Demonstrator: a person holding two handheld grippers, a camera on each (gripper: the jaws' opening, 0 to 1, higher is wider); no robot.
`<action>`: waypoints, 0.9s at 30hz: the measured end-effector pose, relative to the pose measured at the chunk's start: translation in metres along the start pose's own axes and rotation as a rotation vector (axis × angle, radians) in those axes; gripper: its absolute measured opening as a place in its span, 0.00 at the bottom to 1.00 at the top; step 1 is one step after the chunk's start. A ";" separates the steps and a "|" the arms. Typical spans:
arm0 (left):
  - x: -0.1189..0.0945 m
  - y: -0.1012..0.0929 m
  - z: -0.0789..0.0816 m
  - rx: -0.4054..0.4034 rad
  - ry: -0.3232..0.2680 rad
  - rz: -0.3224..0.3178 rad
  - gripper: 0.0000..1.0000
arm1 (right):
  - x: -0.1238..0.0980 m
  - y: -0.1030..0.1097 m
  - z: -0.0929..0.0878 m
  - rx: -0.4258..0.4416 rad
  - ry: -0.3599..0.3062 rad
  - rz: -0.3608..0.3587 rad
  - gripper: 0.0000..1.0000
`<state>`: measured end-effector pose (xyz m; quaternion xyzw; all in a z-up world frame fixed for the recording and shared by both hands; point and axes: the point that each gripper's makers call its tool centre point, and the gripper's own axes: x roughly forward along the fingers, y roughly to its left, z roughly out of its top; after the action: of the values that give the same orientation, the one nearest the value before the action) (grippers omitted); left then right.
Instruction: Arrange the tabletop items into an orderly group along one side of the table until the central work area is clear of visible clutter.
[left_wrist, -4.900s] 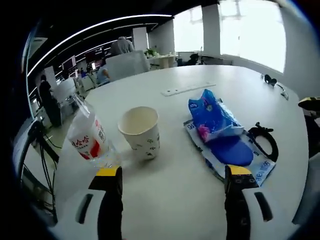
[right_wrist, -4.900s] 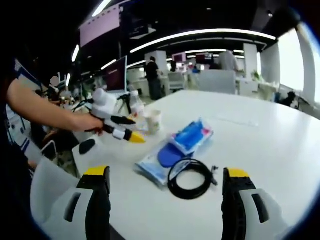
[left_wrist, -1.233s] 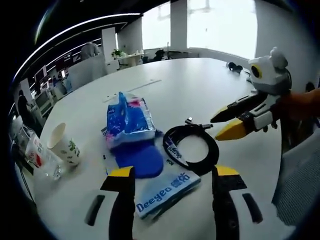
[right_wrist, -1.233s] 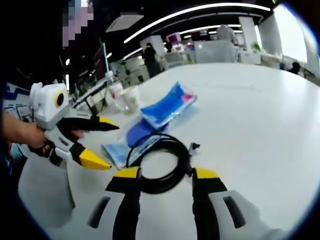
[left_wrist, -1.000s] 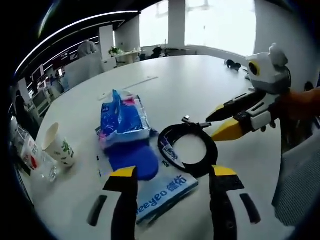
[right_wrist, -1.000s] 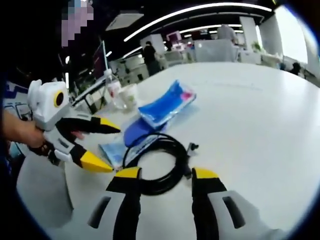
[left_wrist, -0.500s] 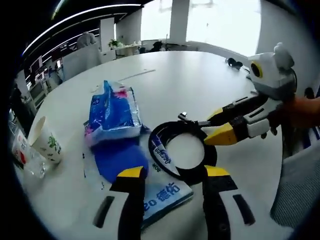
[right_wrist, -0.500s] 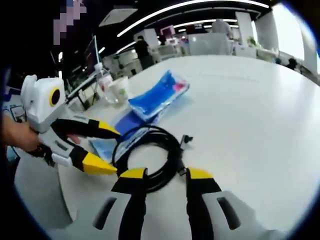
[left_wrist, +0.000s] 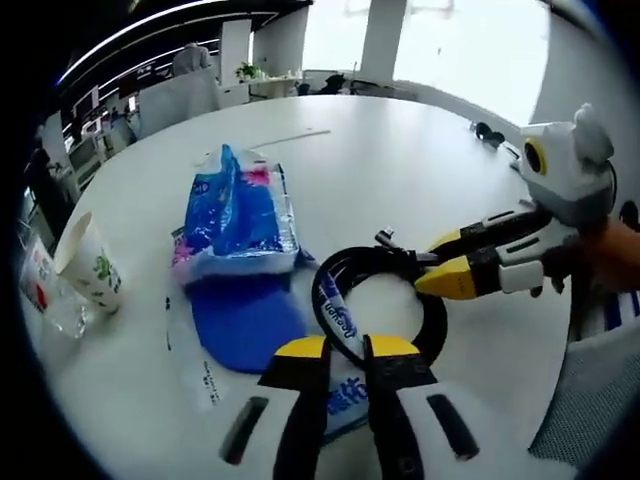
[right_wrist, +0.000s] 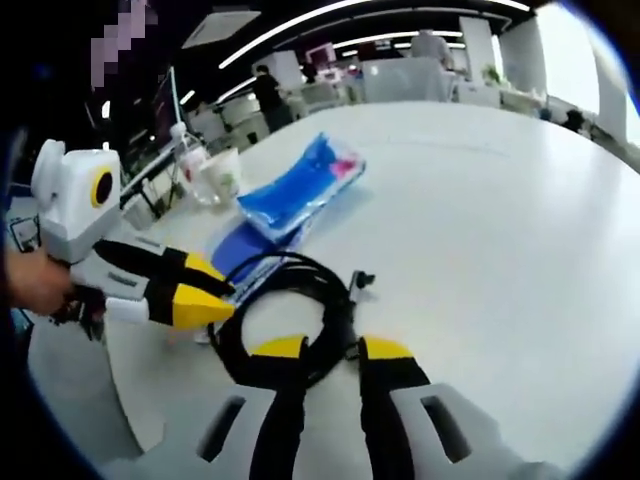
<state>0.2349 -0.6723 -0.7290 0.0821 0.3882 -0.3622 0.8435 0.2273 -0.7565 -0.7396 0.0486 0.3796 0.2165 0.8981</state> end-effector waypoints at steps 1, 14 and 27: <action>0.000 0.000 0.000 0.003 -0.001 0.001 0.11 | 0.000 0.000 0.000 0.000 0.002 0.002 0.13; -0.002 -0.014 -0.002 0.008 -0.003 -0.018 0.09 | -0.015 -0.003 -0.008 0.030 0.013 0.003 0.06; 0.000 -0.029 -0.002 0.013 0.012 -0.060 0.08 | -0.032 -0.010 -0.015 0.050 0.015 -0.005 0.03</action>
<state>0.2141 -0.6925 -0.7255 0.0779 0.3934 -0.3893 0.8292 0.2006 -0.7800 -0.7312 0.0684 0.3916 0.2050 0.8944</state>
